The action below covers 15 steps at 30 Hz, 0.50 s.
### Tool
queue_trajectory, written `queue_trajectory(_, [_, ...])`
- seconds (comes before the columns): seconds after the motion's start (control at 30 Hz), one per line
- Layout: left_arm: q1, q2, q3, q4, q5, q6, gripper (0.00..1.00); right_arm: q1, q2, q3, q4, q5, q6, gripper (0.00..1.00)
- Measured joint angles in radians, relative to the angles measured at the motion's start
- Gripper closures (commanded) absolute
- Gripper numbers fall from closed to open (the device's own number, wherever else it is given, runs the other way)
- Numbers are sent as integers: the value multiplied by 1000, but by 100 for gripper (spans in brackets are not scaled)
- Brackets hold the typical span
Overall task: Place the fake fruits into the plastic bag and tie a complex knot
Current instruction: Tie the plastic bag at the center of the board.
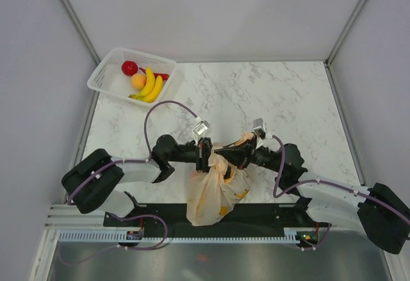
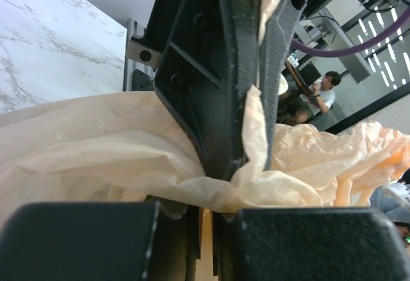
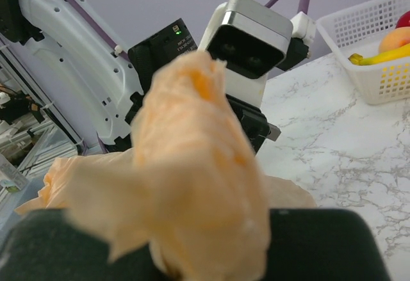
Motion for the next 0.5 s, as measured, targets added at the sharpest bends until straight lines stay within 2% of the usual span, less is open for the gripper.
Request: queue_trajectory(0.5, [-59,98,3,57,-39,-205,87,2,-62,-66,18,-1,-51,100])
